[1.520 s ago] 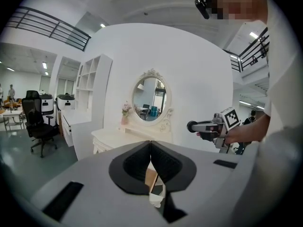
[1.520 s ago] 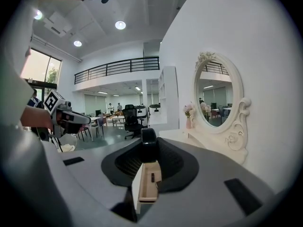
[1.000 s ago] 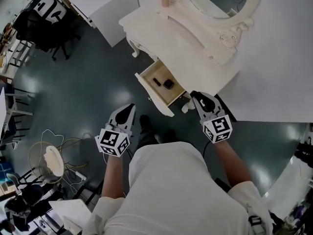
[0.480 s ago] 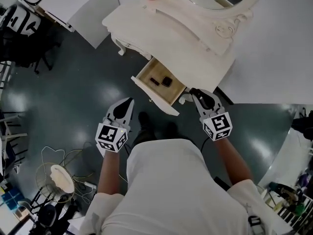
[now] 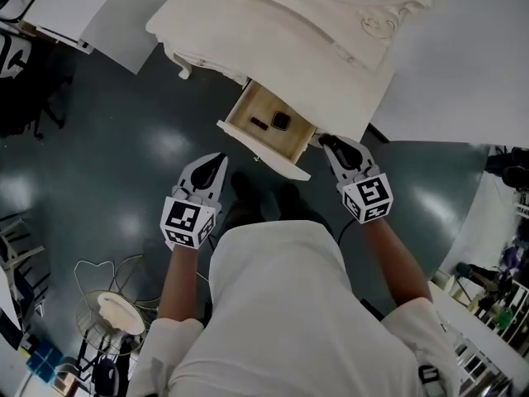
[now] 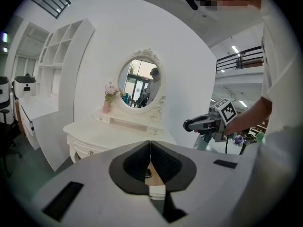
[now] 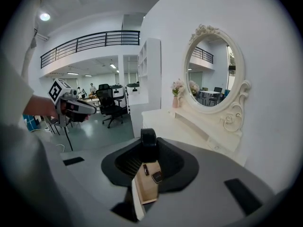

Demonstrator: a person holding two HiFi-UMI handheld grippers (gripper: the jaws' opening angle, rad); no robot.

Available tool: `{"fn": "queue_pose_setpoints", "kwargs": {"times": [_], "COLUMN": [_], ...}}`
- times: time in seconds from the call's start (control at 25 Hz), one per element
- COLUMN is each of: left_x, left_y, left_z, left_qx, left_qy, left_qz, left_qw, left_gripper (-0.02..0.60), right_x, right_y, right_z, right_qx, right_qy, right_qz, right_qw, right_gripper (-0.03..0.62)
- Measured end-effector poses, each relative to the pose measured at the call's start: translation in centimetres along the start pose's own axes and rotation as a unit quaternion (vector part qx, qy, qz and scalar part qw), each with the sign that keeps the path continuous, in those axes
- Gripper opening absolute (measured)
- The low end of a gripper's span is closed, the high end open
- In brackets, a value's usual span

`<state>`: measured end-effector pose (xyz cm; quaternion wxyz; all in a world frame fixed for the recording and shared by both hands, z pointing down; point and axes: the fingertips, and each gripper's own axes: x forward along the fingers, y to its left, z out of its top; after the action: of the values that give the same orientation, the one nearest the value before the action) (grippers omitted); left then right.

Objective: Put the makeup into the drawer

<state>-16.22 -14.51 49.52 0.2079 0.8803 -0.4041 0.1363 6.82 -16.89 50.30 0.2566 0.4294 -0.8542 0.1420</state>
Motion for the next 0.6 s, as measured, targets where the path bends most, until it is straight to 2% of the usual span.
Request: {"fn": "queue_pose_setpoints", "kwargs": {"times": [0.24,0.6], "left_x": [1.4,3.8], "left_y": [1.3,1.1], "left_z": [-1.1,-3.1], "left_qx": [0.012,-0.001], "left_qy": [0.017,0.032], "left_qz": [-0.025,-0.026], "left_qw": [0.9995,0.9992], "left_gripper": [0.017,0.017], "right_x": [2.4,6.4], "right_y": [1.0,1.5], "right_z": [-1.5,-4.9], "right_qx": [0.003,-0.008], "right_qy": [0.035,0.092], "right_qz": [-0.003,0.033], "right_qw": [0.999,0.995], "right_gripper": [0.087,0.087]}}
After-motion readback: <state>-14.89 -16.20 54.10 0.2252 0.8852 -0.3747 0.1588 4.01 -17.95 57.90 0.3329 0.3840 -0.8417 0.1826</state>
